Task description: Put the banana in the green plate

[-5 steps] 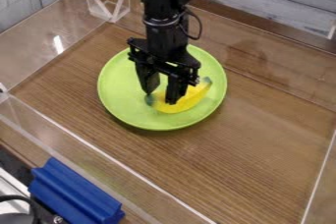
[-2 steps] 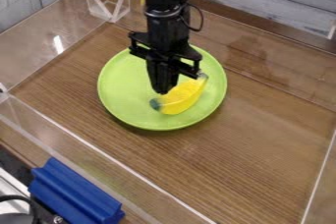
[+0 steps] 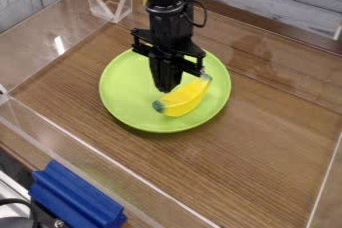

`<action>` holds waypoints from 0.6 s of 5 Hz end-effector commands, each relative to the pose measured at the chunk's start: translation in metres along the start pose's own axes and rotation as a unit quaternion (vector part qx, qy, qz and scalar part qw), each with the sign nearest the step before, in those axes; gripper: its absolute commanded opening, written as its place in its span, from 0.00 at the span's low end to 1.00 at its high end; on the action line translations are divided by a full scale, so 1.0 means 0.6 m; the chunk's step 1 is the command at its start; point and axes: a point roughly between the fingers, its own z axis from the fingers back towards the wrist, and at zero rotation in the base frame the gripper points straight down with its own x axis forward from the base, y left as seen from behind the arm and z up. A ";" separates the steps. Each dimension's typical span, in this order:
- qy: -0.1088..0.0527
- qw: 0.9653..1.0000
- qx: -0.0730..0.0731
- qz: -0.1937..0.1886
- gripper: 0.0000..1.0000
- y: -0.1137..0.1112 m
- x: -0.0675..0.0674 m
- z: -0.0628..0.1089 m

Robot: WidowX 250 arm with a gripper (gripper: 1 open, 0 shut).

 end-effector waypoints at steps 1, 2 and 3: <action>-0.037 0.999 0.004 -0.001 0.00 0.005 0.015 0.034; -0.036 0.999 0.003 -0.004 1.00 0.005 0.016 0.029; -0.036 0.999 0.001 -0.008 1.00 0.005 0.018 0.026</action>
